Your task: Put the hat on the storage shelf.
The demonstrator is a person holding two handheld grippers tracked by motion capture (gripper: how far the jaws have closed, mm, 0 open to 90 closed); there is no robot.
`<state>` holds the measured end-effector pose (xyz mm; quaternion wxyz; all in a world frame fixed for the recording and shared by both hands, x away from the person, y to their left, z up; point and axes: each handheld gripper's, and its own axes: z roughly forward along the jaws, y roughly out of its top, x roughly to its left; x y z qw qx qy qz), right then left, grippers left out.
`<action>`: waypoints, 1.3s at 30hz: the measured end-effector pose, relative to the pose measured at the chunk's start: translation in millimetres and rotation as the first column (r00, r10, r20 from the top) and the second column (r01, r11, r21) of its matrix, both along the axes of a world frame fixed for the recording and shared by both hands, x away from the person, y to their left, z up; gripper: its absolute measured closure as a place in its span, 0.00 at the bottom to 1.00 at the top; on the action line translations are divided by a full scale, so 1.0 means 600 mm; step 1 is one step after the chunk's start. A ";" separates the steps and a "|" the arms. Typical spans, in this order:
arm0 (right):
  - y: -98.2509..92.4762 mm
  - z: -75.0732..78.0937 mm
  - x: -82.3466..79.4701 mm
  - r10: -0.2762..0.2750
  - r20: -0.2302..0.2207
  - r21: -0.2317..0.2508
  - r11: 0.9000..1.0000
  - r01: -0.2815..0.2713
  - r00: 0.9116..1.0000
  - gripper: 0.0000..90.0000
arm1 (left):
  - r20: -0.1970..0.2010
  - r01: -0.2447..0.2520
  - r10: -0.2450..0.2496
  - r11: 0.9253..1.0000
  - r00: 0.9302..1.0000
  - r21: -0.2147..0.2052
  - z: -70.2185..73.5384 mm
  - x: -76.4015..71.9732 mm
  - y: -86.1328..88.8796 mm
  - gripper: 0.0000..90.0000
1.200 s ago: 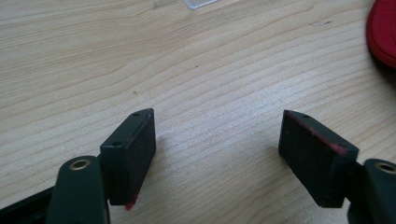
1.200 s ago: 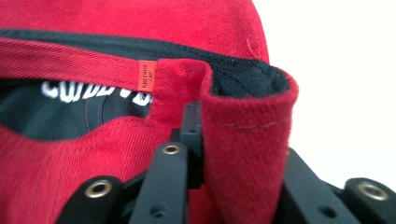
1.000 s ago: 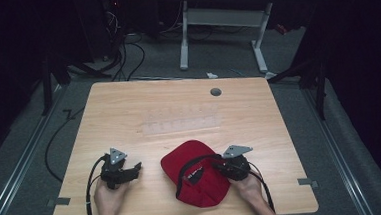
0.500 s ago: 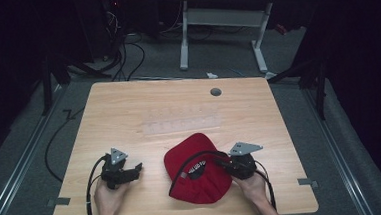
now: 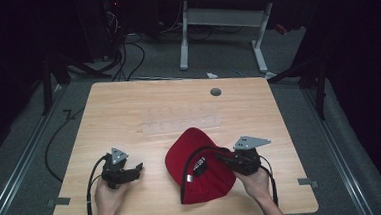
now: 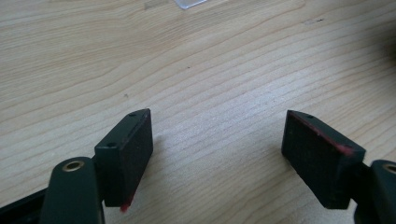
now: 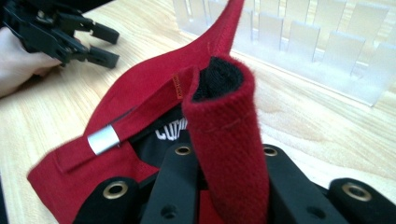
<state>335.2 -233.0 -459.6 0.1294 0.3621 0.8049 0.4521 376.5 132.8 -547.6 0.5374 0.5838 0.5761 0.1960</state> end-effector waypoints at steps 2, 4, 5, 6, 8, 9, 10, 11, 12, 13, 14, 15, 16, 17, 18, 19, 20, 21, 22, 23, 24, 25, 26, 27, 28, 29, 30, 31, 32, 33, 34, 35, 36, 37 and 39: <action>-0.001 0.007 -0.001 -0.002 0.005 0.001 1.000 0.002 1.000 0.95 | 0.000 0.001 -0.001 1.000 1.000 -0.001 0.000 0.000 0.000 0.28; -0.003 0.015 -0.001 -0.005 0.007 0.009 1.000 0.005 1.000 0.95 | -0.001 0.002 -0.002 1.000 1.000 -0.003 0.000 0.001 0.000 0.28; -0.003 0.015 -0.001 -0.005 0.007 0.009 1.000 0.005 1.000 0.95 | -0.002 0.002 -0.002 1.000 1.000 -0.002 0.000 0.002 -0.001 0.28; -0.004 0.018 0.000 -0.004 0.008 0.012 1.000 0.003 1.000 0.95 | -0.003 -0.006 0.006 1.000 1.000 0.001 0.000 0.004 -0.001 0.26; -0.005 0.023 0.001 -0.008 0.006 0.012 1.000 0.008 1.000 0.95 | 0.001 -0.008 0.008 1.000 1.000 0.011 -0.001 0.004 -0.003 0.23; -0.006 0.025 0.001 -0.009 0.005 0.012 1.000 0.009 1.000 0.95 | 0.013 -0.008 0.007 1.000 1.000 0.022 -0.001 0.004 -0.004 0.23; -0.006 0.028 0.002 -0.010 0.006 0.012 1.000 0.009 1.000 0.95 | 0.023 -0.004 0.003 0.999 1.000 0.034 -0.001 0.002 -0.007 0.24; -0.007 0.031 0.003 -0.010 0.008 0.012 1.000 0.010 1.000 0.95 | 0.039 -0.006 0.004 0.999 0.999 0.054 0.000 -0.001 -0.010 0.25; -0.008 0.034 0.003 -0.012 0.009 0.014 1.000 0.012 1.000 0.95 | 0.052 -0.007 0.003 0.997 0.999 0.073 0.000 -0.003 -0.014 0.26; -0.009 0.037 0.004 -0.013 0.010 0.016 1.000 0.012 1.000 0.95 | 0.066 -0.001 -0.005 0.996 0.998 0.093 0.000 -0.007 -0.020 0.27; -0.010 0.040 0.005 -0.014 0.008 0.022 1.000 0.014 1.000 0.95 | 0.074 0.009 -0.017 0.995 0.997 0.101 0.002 -0.011 -0.024 0.27; -0.011 0.043 0.006 -0.016 0.006 0.024 1.000 0.016 1.000 0.95 | 0.080 0.020 -0.028 0.995 0.996 0.099 0.003 -0.015 -0.028 0.27; -0.012 0.045 0.007 -0.018 0.005 0.027 0.999 0.018 1.000 0.95 | 0.091 0.036 -0.045 0.995 0.995 0.095 0.006 -0.020 -0.032 0.27; -0.013 0.047 0.008 -0.020 0.004 0.031 0.999 0.020 1.000 0.95 | 0.100 0.050 -0.059 0.995 0.993 0.083 0.009 -0.025 -0.036 0.27; -0.013 0.050 0.009 -0.022 0.001 0.033 0.999 0.022 1.000 0.95 | 0.106 0.066 -0.073 0.996 0.992 0.067 0.013 -0.030 -0.040 0.26; -0.014 0.052 0.010 -0.024 -0.001 0.035 0.999 0.024 1.000 0.95 | 0.111 0.083 -0.089 0.995 0.990 0.052 0.016 -0.035 -0.044 0.26; -0.014 0.056 0.014 -0.024 -0.002 0.040 0.999 0.024 1.000 0.95 | 0.116 0.101 -0.105 0.994 0.988 0.042 0.019 -0.040 -0.048 0.26; -0.014 0.056 0.014 -0.024 -0.002 0.040 0.999 0.024 1.000 0.95 | 0.121 0.120 -0.123 0.992 0.985 0.030 0.023 -0.045 -0.052 0.26; -0.014 0.058 0.015 -0.028 -0.008 0.042 0.999 0.028 1.000 0.95 | 0.129 0.137 -0.138 0.990 0.982 0.019 0.026 -0.050 -0.057 0.25; -0.014 0.060 0.016 -0.027 -0.009 0.044 0.999 0.028 1.000 0.95 | 0.136 0.155 -0.156 0.988 0.978 0.018 0.029 -0.055 -0.062 0.25; -0.012 0.062 0.018 -0.027 -0.012 0.046 0.999 0.028 1.000 0.95 | 0.145 0.168 -0.169 0.986 0.975 0.016 0.032 -0.059 -0.068 0.25; -0.012 0.062 0.018 -0.027 -0.012 0.046 0.999 0.028 1.000 0.95 | 0.150 0.186 -0.186 0.982 0.971 0.015 0.035 -0.063 -0.073 0.25; -0.011 0.064 0.018 -0.028 -0.014 0.046 0.999 0.028 1.000 0.95 | 0.158 0.200 -0.200 0.980 0.967 0.014 0.037 -0.067 -0.078 0.24; -0.010 0.065 0.019 -0.029 -0.016 0.048 0.998 0.030 0.999 0.95 | 0.161 0.209 -0.210 0.978 0.964 0.021 0.040 -0.071 -0.084 0.23; -0.010 0.066 0.020 -0.027 -0.016 0.050 0.998 0.028 1.000 0.95 | 0.156 0.219 -0.221 0.975 0.963 0.030 0.042 -0.073 -0.089 0.23; -0.009 0.067 0.020 -0.027 -0.018 0.054 0.998 0.028 0.999 0.95 | 0.152 0.232 -0.234 0.972 0.960 0.030 0.043 -0.075 -0.095 0.21; -0.008 0.068 0.021 -0.026 -0.020 0.059 0.998 0.028 0.999 0.95 | 0.153 0.242 -0.244 0.970 0.958 0.030 0.045 -0.077 -0.100 0.21; -0.007 0.069 0.022 -0.025 -0.022 0.066 0.997 0.027 0.999 0.95 | 0.156 0.252 -0.254 0.967 0.955 0.034 0.046 -0.080 -0.104 0.21; -0.006 0.070 0.023 -0.023 -0.026 0.071 0.997 0.025 0.999 0.95 | 0.161 0.258 -0.260 0.966 0.952 0.032 0.047 -0.081 -0.109 0.21; -0.005 0.071 0.024 -0.022 -0.028 0.075 0.997 0.024 0.999 0.95 | 0.160 0.266 -0.268 0.963 0.950 0.033 0.047 -0.082 -0.112 0.21; -0.002 0.074 0.026 -0.020 -0.033 0.085 0.996 0.022 0.999 0.95 | 0.159 0.272 -0.273 0.962 0.949 0.030 0.048 -0.083 -0.116 0.20; -0.001 0.076 0.027 -0.018 -0.033 0.086 0.996 0.020 0.999 0.95 | 0.158 0.278 -0.280 0.960 0.947 0.032 0.048 -0.084 -0.119 0.20; 0.001 0.078 0.027 -0.016 -0.037 0.090 0.996 0.019 0.999 0.95 | 0.157 0.282 -0.283 0.959 0.946 0.025 0.049 -0.084 -0.122 0.20; 0.001 0.078 0.027 -0.016 -0.037 0.090 0.996 0.019 0.999 0.95 | 0.155 0.288 -0.287 0.958 0.945 0.019 0.049 -0.084 -0.125 0.20; 0.005 0.081 0.030 -0.009 -0.035 0.095 0.995 0.013 0.999 0.95 | 0.151 0.300 -0.298 0.954 0.942 0.012 0.051 -0.085 -0.130 0.19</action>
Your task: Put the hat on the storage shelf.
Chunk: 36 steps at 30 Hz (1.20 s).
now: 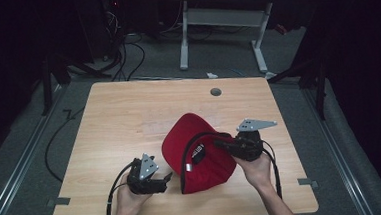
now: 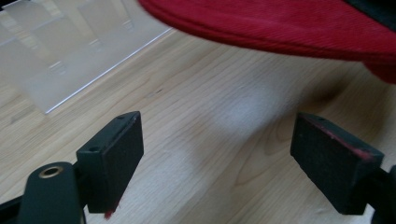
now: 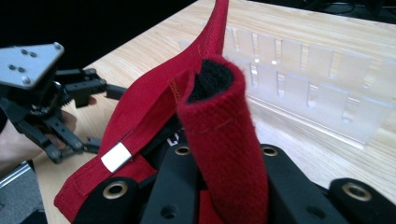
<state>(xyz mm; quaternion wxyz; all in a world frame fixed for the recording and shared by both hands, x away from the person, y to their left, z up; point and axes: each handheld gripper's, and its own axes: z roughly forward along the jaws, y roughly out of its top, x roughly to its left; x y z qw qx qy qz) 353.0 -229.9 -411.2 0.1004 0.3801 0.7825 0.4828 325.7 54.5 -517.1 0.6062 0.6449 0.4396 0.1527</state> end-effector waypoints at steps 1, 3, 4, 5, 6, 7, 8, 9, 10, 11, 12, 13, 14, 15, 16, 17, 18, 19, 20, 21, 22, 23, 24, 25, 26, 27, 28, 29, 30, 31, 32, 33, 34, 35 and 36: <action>0.002 0.002 0.001 0.004 0.000 0.003 1.000 -0.004 1.000 0.95 | 0.000 0.006 -0.006 1.000 1.000 -0.002 0.001 0.000 -0.002 0.19; 0.007 0.004 0.002 0.008 0.006 0.010 1.000 -0.008 1.000 0.95 | 0.002 0.010 -0.010 1.000 1.000 -0.003 0.002 0.000 -0.008 0.18; 0.011 0.006 0.002 0.014 0.011 0.015 1.000 -0.014 1.000 0.95 | 0.005 0.011 -0.011 1.000 1.000 -0.011 0.003 0.000 -0.011 0.18; 0.011 0.006 0.002 0.014 0.011 0.015 1.000 -0.014 1.000 0.95 | 0.005 0.015 -0.015 1.000 1.000 -0.007 0.003 0.000 -0.013 0.18; 0.013 0.007 0.002 0.016 0.012 0.017 1.000 -0.016 1.000 0.95 | 0.007 0.017 -0.017 1.000 1.000 -0.014 0.004 0.000 -0.016 0.17; 0.016 0.008 0.003 0.018 0.011 0.020 1.000 -0.018 1.000 0.95 | 0.009 0.020 -0.020 1.000 1.000 -0.020 0.005 -0.001 -0.018 0.17; 0.017 0.008 0.003 0.020 0.012 0.019 1.000 -0.020 1.000 0.95 | 0.012 0.024 -0.024 0.999 1.000 -0.022 0.007 -0.001 -0.019 0.17; 0.019 0.008 0.003 0.022 0.012 0.020 1.000 -0.022 1.000 0.95 | 0.013 0.028 -0.028 0.999 1.000 -0.029 0.009 -0.002 -0.019 0.17; 0.021 0.009 0.004 0.022 0.012 0.019 1.000 -0.022 1.000 0.95 | 0.014 0.028 -0.027 0.999 1.000 -0.044 0.010 -0.003 -0.020 0.17; 0.022 0.008 0.004 0.021 0.011 0.018 1.000 -0.022 1.000 0.95 | 0.020 0.029 -0.028 0.998 0.999 -0.049 0.012 -0.003 -0.020 0.17; 0.024 0.007 0.004 0.014 0.015 0.005 1.000 -0.014 1.000 0.95 | 0.023 0.028 -0.027 0.998 0.999 -0.056 0.014 -0.004 -0.020 0.17; 0.024 0.007 0.004 0.014 0.015 0.005 1.000 -0.014 1.000 0.95 | 0.028 0.024 -0.023 0.998 0.999 -0.056 0.015 -0.005 -0.019 0.17; 0.025 0.007 0.004 0.009 0.018 -0.004 1.000 -0.009 1.000 0.95 | 0.031 0.023 -0.021 0.998 0.999 -0.057 0.016 -0.006 -0.018 0.17; 0.025 0.004 0.005 -0.001 0.016 -0.011 1.000 0.001 1.000 0.95 | 0.036 0.017 -0.014 0.998 0.999 -0.065 0.018 -0.007 -0.016 0.17; 0.025 0.004 0.005 -0.001 0.016 -0.011 1.000 0.001 1.000 0.95 | 0.042 0.012 -0.009 0.997 0.999 -0.072 0.019 -0.008 -0.014 0.17; 0.025 0.003 0.006 -0.007 0.013 -0.017 1.000 0.007 1.000 0.94 | 0.046 0.009 -0.006 0.997 0.999 -0.072 0.021 -0.009 -0.011 0.17; 0.025 0.000 0.006 -0.017 0.006 -0.030 0.999 0.017 1.000 0.94 | 0.051 0.004 0.000 0.997 0.999 -0.079 0.022 -0.010 -0.009 0.17; 0.025 0.000 0.006 -0.017 0.006 -0.030 0.999 0.017 1.000 0.94 | 0.054 0.002 0.002 0.996 0.999 -0.084 0.024 -0.012 -0.007 0.17; 0.025 -0.003 0.007 -0.018 0.004 -0.033 0.999 0.018 1.000 0.94 | 0.058 0.004 0.001 0.997 0.998 -0.081 0.025 -0.013 -0.006 0.17; 0.025 -0.004 0.007 -0.023 -0.004 -0.039 0.999 0.023 1.000 0.94 | 0.063 0.004 0.001 0.997 0.998 -0.077 0.026 -0.014 -0.005 0.17; 0.026 -0.006 0.007 -0.027 -0.005 -0.048 0.998 0.026 1.000 0.94 | 0.070 0.005 -0.001 0.998 0.998 -0.069 0.027 -0.015 -0.005 0.17; 0.027 -0.007 0.006 -0.029 -0.004 -0.056 0.998 0.028 1.000 0.94 | 0.072 0.006 -0.001 0.998 0.997 -0.064 0.027 -0.017 -0.005 0.17; 0.028 -0.007 0.006 -0.031 -0.005 -0.062 0.998 0.031 0.999 0.94 | 0.076 0.006 -0.001 0.998 0.997 -0.061 0.028 -0.018 -0.005 0.17; 0.029 -0.007 0.005 -0.034 -0.007 -0.066 0.997 0.033 0.999 0.94 | 0.079 0.005 0.000 0.998 0.997 -0.061 0.029 -0.019 -0.006 0.16; 0.029 -0.007 0.004 -0.034 -0.008 -0.072 0.997 0.034 0.999 0.94 | 0.081 0.005 0.000 0.998 0.997 -0.057 0.029 -0.020 -0.006 0.16; 0.029 -0.007 0.004 -0.034 -0.008 -0.075 0.997 0.034 0.999 0.94 | 0.086 0.006 -0.002 0.999 0.996 -0.044 0.030 -0.021 -0.005 0.16; 0.030 -0.007 0.004 -0.036 -0.011 -0.082 0.996 0.035 0.999 0.94 | 0.092 0.001 0.003 0.999 0.996 -0.046 0.031 -0.021 -0.006 0.16; 0.030 -0.007 0.004 -0.038 -0.012 -0.086 0.996 0.037 0.999 0.94 | 0.096 -0.003 0.007 0.999 0.995 -0.044 0.032 -0.022 -0.006 0.16; 0.029 -0.008 0.004 -0.039 -0.014 -0.091 0.995 0.037 0.999 0.94 | 0.101 -0.003 0.007 0.999 0.995 -0.038 0.033 -0.023 -0.005 0.16; 0.029 -0.009 0.004 -0.042 -0.020 -0.094 0.995 0.040 0.999 0.94 | 0.103 -0.002 0.006 0.999 0.995 -0.041 0.034 -0.025 -0.004 0.16; 0.028 -0.011 0.004 -0.041 -0.025 -0.097 0.995 0.039 0.999 0.94 | 0.104 -0.002 0.007 0.999 0.995 -0.048 0.035 -0.025 -0.004 0.16; 0.028 -0.012 0.004 -0.041 -0.029 -0.100 0.994 0.038 0.999 0.94 | 0.108 -0.002 0.006 0.999 0.994 -0.046 0.036 -0.026 -0.003 0.16; 0.027 -0.014 0.004 -0.042 -0.036 -0.102 0.994 0.038 0.998 0.94 | 0.111 -0.002 0.007 0.999 0.994 -0.043 0.036 -0.026 -0.002 0.16; 0.027 -0.016 0.004 -0.042 -0.044 -0.104 0.994 0.037 0.998 0.94 | 0.112 -0.002 0.006 0.999 0.994 -0.038 0.036 -0.026 -0.001 0.16; 0.027 -0.019 0.004 -0.041 -0.050 -0.107 0.994 0.035 0.998 0.94 | 0.112 -0.001 0.004 1.000 0.994 -0.030 0.036 -0.027 -0.001 0.15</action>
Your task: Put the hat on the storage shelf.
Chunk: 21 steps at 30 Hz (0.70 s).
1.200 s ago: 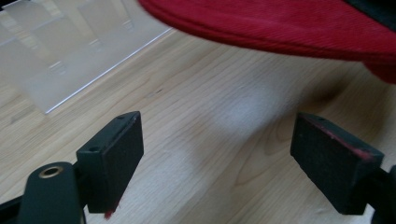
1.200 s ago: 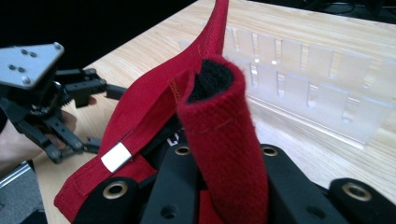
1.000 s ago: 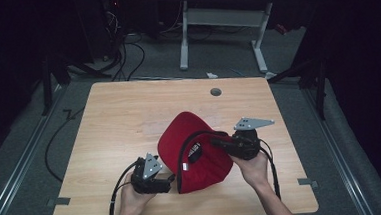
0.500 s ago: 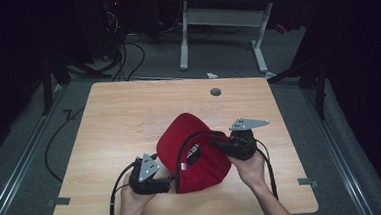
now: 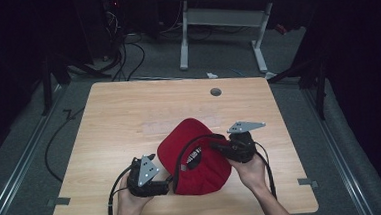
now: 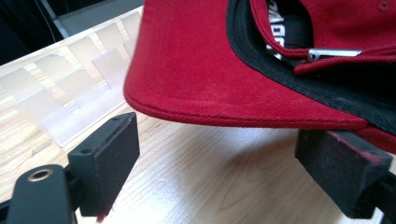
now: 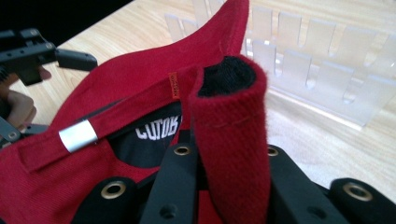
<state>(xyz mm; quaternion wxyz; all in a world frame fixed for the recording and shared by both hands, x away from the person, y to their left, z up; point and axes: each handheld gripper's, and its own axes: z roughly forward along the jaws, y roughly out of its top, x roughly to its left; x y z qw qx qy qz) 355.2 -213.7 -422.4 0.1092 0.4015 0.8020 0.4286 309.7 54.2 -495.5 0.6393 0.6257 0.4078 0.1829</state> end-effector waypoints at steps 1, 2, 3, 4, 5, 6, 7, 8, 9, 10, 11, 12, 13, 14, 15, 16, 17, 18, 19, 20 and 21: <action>0.000 -0.002 0.000 0.000 -0.007 -0.003 1.000 0.000 1.000 0.94 | 0.001 0.000 0.000 1.000 1.000 0.008 0.000 0.000 0.000 0.15; 0.000 -0.003 0.000 0.001 -0.014 -0.003 1.000 -0.001 1.000 0.94 | 0.003 0.000 0.000 1.000 1.000 0.014 0.000 -0.001 0.000 0.15; 0.001 -0.005 0.000 0.005 -0.017 -0.006 1.000 -0.005 1.000 0.94 | 0.006 0.001 -0.001 1.000 1.000 0.023 0.000 -0.001 -0.001 0.15; 0.001 -0.006 0.000 0.006 -0.024 -0.006 1.000 -0.006 1.000 0.94 | 0.007 0.003 -0.003 1.000 1.000 0.026 0.000 -0.002 -0.001 0.14; 0.002 -0.007 0.000 0.010 -0.031 -0.004 1.000 -0.010 0.999 0.94 | 0.008 0.006 -0.006 1.000 1.000 0.028 0.000 -0.002 -0.002 0.14; 0.004 -0.009 0.000 0.015 -0.037 -0.005 1.000 -0.016 0.999 0.94 | 0.009 0.009 -0.009 1.000 1.000 0.023 0.000 -0.003 -0.004 0.14; 0.006 -0.010 0.000 0.021 -0.041 -0.006 1.000 -0.022 0.999 0.94 | 0.011 0.008 -0.008 1.000 1.000 0.024 0.000 -0.003 -0.005 0.15; 0.008 -0.011 0.000 0.025 -0.044 -0.010 1.000 -0.025 0.999 0.94 | 0.016 0.001 -0.002 0.999 1.000 0.034 -0.001 -0.002 -0.005 0.15; 0.010 -0.012 -0.001 0.027 -0.050 -0.016 0.999 -0.028 0.998 0.94 | 0.017 -0.004 0.003 0.999 1.000 0.034 -0.002 -0.001 -0.006 0.15; 0.011 -0.013 -0.001 0.029 -0.052 -0.016 0.999 -0.030 0.998 0.94 | 0.020 -0.009 0.008 0.999 1.000 0.033 -0.002 0.000 -0.005 0.15; 0.012 -0.014 0.000 0.031 -0.056 -0.018 0.999 -0.032 0.998 0.94 | 0.020 -0.012 0.012 1.000 1.000 0.027 -0.002 0.000 -0.005 0.16; 0.012 -0.015 0.000 0.033 -0.059 -0.018 0.999 -0.034 0.998 0.94 | 0.020 -0.014 0.014 1.000 1.000 0.022 -0.002 0.000 -0.004 0.16; 0.013 -0.015 -0.001 0.036 -0.062 -0.018 0.999 -0.037 0.997 0.94 | 0.019 -0.016 0.015 1.000 1.000 0.019 -0.001 0.000 -0.003 0.16; 0.014 -0.015 -0.001 0.040 -0.063 -0.018 0.999 -0.042 0.997 0.94 | 0.022 -0.017 0.017 1.000 1.000 0.021 -0.001 0.000 -0.003 0.17; 0.015 -0.015 -0.002 0.043 -0.065 -0.017 0.999 -0.044 0.997 0.94 | 0.025 -0.020 0.019 1.000 1.000 0.022 -0.001 0.000 -0.002 0.17; 0.016 -0.014 -0.003 0.046 -0.067 -0.014 0.999 -0.047 0.997 0.94 | 0.027 -0.021 0.020 0.999 0.999 0.028 -0.001 -0.001 -0.002 0.18; 0.017 -0.014 -0.004 0.048 -0.070 -0.010 0.999 -0.049 0.996 0.93 | 0.032 -0.022 0.021 0.999 0.999 0.033 -0.001 -0.001 -0.002 0.20; 0.018 -0.015 -0.004 0.053 -0.072 -0.007 0.999 -0.054 0.996 0.93 | 0.040 -0.025 0.024 0.999 0.999 0.040 -0.001 -0.001 -0.002 0.21; 0.018 -0.015 -0.004 0.058 -0.076 -0.004 0.998 -0.058 0.995 0.93 | 0.044 -0.024 0.022 0.999 0.999 0.042 -0.002 -0.002 -0.003 0.24; 0.019 -0.016 -0.004 0.061 -0.079 -0.002 0.998 -0.061 0.995 0.93 | 0.043 -0.013 0.011 0.999 0.999 0.044 -0.002 -0.003 -0.003 0.27; 0.019 -0.017 -0.004 0.064 -0.082 0.002 0.998 -0.064 0.995 0.93 | 0.042 -0.002 0.000 0.999 0.999 0.044 -0.002 -0.005 -0.005 0.30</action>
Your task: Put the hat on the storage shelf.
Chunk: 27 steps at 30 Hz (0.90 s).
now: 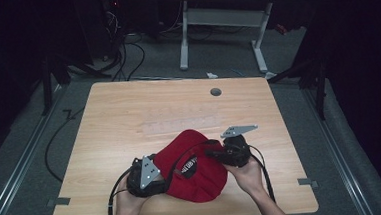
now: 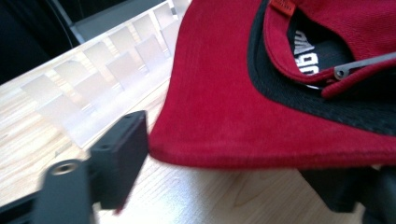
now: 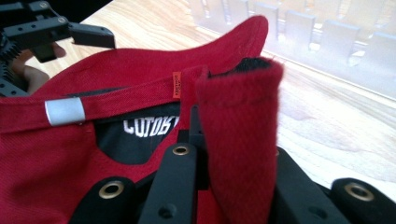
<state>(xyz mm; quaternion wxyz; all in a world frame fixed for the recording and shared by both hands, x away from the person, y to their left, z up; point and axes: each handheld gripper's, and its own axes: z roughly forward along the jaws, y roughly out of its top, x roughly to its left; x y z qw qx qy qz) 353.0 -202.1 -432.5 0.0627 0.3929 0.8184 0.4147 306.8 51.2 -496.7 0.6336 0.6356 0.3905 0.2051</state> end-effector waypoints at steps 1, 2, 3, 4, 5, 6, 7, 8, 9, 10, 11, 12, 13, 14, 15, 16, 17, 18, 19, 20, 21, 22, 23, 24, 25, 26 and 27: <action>0.001 -0.001 0.000 0.000 -0.003 0.004 1.000 0.000 1.000 0.93 | 0.004 0.004 -0.005 1.000 1.000 0.009 -0.001 -0.001 -0.002 0.31; 0.001 -0.001 0.000 0.000 -0.003 0.006 1.000 0.000 1.000 0.93 | 0.007 0.008 -0.008 1.000 1.000 0.020 -0.003 -0.002 -0.004 0.33; 0.001 -0.002 -0.001 -0.001 -0.006 0.009 1.000 0.001 1.000 0.93 | 0.009 0.011 -0.012 1.000 1.000 0.026 -0.004 -0.003 -0.006 0.35; 0.001 -0.002 -0.001 -0.001 -0.010 0.011 1.000 0.001 1.000 0.93 | 0.008 0.014 -0.014 1.000 1.000 0.027 -0.004 -0.003 -0.007 0.37; 0.001 -0.003 -0.001 0.001 -0.010 0.014 1.000 -0.001 1.000 0.93 | 0.004 0.019 -0.019 1.000 1.000 0.025 -0.004 -0.003 -0.007 0.38; 0.001 -0.004 -0.001 0.001 -0.013 0.016 1.000 -0.001 1.000 0.93 | 0.001 0.023 -0.023 0.999 1.000 0.029 -0.003 -0.003 -0.007 0.39; 0.000 -0.004 0.000 0.004 -0.019 0.020 1.000 -0.003 1.000 0.93 | -0.001 0.027 -0.027 0.999 1.000 0.026 -0.002 -0.003 -0.007 0.40; -0.001 -0.005 0.000 0.006 -0.023 0.023 1.000 -0.005 1.000 0.93 | 0.000 0.030 -0.030 0.999 1.000 0.024 -0.001 -0.004 -0.006 0.41; -0.001 -0.005 -0.001 0.007 -0.032 0.029 1.000 -0.006 0.999 0.93 | -0.001 0.029 -0.029 0.999 1.000 0.018 0.000 -0.003 -0.006 0.42; 0.000 -0.005 0.000 0.010 -0.030 0.032 0.999 -0.009 1.000 0.93 | -0.006 0.029 -0.028 0.999 1.000 0.015 0.002 -0.003 -0.004 0.42; 0.001 -0.005 -0.001 0.006 -0.031 0.033 0.999 -0.005 0.999 0.93 | -0.012 0.026 -0.026 1.000 1.000 0.011 0.003 -0.002 -0.003 0.42; 0.004 -0.005 -0.001 0.006 -0.027 0.034 0.999 -0.005 1.000 0.93 | -0.016 0.026 -0.026 1.000 1.000 0.004 0.005 -0.001 0.000 0.42; 0.007 -0.005 -0.001 0.009 -0.022 0.027 1.000 -0.008 1.000 0.93 | -0.018 0.025 -0.026 1.000 1.000 -0.008 0.006 -0.001 0.002 0.44; 0.009 -0.005 0.000 0.011 -0.020 0.023 1.000 -0.011 1.000 0.93 | -0.029 0.028 -0.028 0.999 0.999 -0.023 0.008 -0.001 0.005 0.44; 0.011 -0.005 0.000 0.011 -0.025 0.023 1.000 -0.011 1.000 0.93 | -0.041 0.033 -0.034 0.999 0.999 -0.029 0.009 0.000 0.008 0.45; 0.011 -0.005 0.001 0.015 -0.028 0.032 0.999 -0.014 0.999 0.93 | -0.047 0.038 -0.040 0.999 0.998 -0.031 0.011 -0.001 0.011 0.46; 0.011 -0.005 0.003 0.020 -0.032 0.042 0.999 -0.018 0.999 0.93 | -0.053 0.044 -0.046 0.998 0.998 -0.036 0.015 -0.002 0.014 0.48; 0.011 -0.004 0.004 0.024 -0.035 0.056 0.998 -0.022 0.999 0.92 | -0.060 0.047 -0.049 0.998 0.997 -0.042 0.017 -0.003 0.014 0.50; 0.010 -0.004 0.006 0.028 -0.036 0.063 0.998 -0.026 0.999 0.92 | -0.070 0.057 -0.060 0.998 0.996 -0.035 0.021 -0.004 0.015 0.52; 0.010 -0.003 0.007 0.026 -0.035 0.075 0.997 -0.024 0.999 0.92 | -0.078 0.072 -0.074 0.997 0.994 -0.026 0.024 -0.004 0.016 0.55; 0.009 -0.003 0.009 0.027 -0.029 0.083 0.996 -0.025 0.999 0.91 | -0.085 0.080 -0.083 0.996 0.993 -0.030 0.026 -0.005 0.015 0.58; 0.009 -0.003 0.010 0.029 -0.025 0.087 0.996 -0.027 0.999 0.91 | -0.095 0.094 -0.097 0.995 0.991 -0.030 0.029 -0.006 0.015 0.61; 0.008 -0.003 0.011 0.025 -0.029 0.093 0.995 -0.022 0.999 0.90 | -0.105 0.111 -0.113 0.993 0.988 -0.030 0.030 -0.005 0.015 0.63; 0.008 -0.004 0.013 0.024 -0.027 0.096 0.995 -0.021 0.999 0.90 | -0.114 0.124 -0.127 0.992 0.985 -0.030 0.031 -0.005 0.015 0.66; 0.007 -0.006 0.015 0.022 -0.028 0.098 0.995 -0.019 0.999 0.89 | -0.123 0.139 -0.142 0.990 0.982 -0.034 0.032 -0.005 0.015 0.68; 0.006 -0.007 0.016 0.020 -0.031 0.102 0.995 -0.016 0.999 0.89 | -0.128 0.151 -0.154 0.988 0.980 -0.034 0.033 -0.005 0.014 0.70; 0.004 -0.009 0.017 0.018 -0.032 0.104 0.994 -0.015 0.999 0.89 | -0.131 0.159 -0.161 0.987 0.978 -0.032 0.033 -0.005 0.013 0.72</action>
